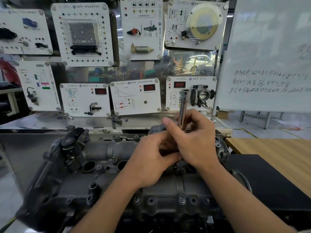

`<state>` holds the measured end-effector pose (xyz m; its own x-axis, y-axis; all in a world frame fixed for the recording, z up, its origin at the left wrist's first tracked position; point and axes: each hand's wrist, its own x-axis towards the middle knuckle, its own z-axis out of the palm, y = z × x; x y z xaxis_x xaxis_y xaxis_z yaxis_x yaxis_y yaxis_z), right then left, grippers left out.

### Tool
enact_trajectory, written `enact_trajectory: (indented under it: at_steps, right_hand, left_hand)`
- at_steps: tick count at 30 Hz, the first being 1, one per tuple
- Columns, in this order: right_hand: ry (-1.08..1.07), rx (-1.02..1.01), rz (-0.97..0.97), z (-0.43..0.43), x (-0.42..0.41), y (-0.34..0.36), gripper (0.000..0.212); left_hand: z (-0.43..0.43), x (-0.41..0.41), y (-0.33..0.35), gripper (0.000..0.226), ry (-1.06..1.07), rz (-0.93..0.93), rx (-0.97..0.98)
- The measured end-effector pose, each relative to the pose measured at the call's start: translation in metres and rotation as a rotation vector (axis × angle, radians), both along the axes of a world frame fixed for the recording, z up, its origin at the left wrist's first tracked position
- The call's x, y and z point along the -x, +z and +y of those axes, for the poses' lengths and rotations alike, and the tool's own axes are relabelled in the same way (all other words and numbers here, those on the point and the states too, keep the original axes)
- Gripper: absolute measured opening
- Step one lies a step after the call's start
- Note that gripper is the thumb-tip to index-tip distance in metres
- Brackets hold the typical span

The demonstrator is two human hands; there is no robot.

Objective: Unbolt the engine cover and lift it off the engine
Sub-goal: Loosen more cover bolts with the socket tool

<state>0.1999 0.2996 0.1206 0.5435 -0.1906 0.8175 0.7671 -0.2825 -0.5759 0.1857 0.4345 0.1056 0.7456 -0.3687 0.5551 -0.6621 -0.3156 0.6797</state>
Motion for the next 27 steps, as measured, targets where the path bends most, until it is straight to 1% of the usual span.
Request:
enact_trajectory:
  at_steps: [2,4,6,8,9,11,13,15,16,18,19,20,21,23,25,27]
  right_hand:
    - [-0.057,-0.013,-0.066,0.001,0.004,0.000,0.030]
    - [-0.071,-0.024,-0.089,0.004,0.009,0.000,0.026]
    - [-0.055,-0.004,-0.049,0.006,0.014,0.002,0.018]
    - [-0.040,0.064,0.012,0.003,0.018,0.004,0.012]
    - [-0.034,0.127,0.034,0.000,0.019,0.006,0.014]
    - [-0.004,0.242,0.068,-0.008,0.023,0.010,0.026]
    - [0.012,0.277,0.098,-0.013,0.028,0.015,0.030]
    - [-0.049,0.271,0.107,-0.014,0.031,0.020,0.031]
    - [-0.102,0.267,0.112,-0.013,0.031,0.023,0.033]
    - [-0.180,0.284,0.136,-0.009,0.033,0.031,0.040]
    - [-0.201,0.327,0.153,-0.008,0.034,0.037,0.040]
    - [-0.214,0.404,0.178,-0.008,0.035,0.042,0.040]
    - [-0.209,0.505,0.213,-0.009,0.037,0.048,0.040]
    - [-0.152,0.724,0.299,-0.013,0.041,0.061,0.043]
    - [-0.097,0.883,0.358,-0.016,0.046,0.075,0.044]
    - [-0.088,0.933,0.321,-0.016,0.049,0.088,0.043]
  left_hand:
    - [0.001,0.000,-0.001,0.027,0.084,-0.032,0.009]
    - [0.001,0.002,-0.003,0.034,0.094,-0.043,0.000]
    - [0.002,0.002,-0.004,0.038,0.087,-0.054,-0.022]
    - [0.003,0.001,-0.003,0.034,0.055,-0.042,-0.042]
    - [0.003,0.001,-0.002,0.031,0.011,-0.020,-0.046]
    - [0.002,0.002,0.000,0.031,-0.070,0.008,-0.046]
    - [0.002,0.001,0.002,0.028,-0.087,0.000,-0.048]
    - [-0.001,-0.001,0.002,0.019,-0.043,-0.019,-0.044]
    - [-0.002,-0.004,0.003,0.015,0.012,-0.037,-0.050]
    - [-0.003,-0.005,0.005,0.024,0.157,-0.093,-0.100]
    - [-0.003,-0.005,0.007,0.025,0.177,-0.105,-0.115]
    - [-0.002,-0.005,0.009,0.020,0.134,-0.089,-0.096]
    - [0.000,-0.005,0.012,0.015,0.051,-0.045,-0.074]
    - [0.007,-0.003,0.021,0.014,-0.093,0.033,-0.125]
    - [0.015,-0.003,0.033,0.015,-0.133,0.013,-0.217]
    - [0.021,-0.003,0.045,0.014,-0.123,-0.032,-0.221]
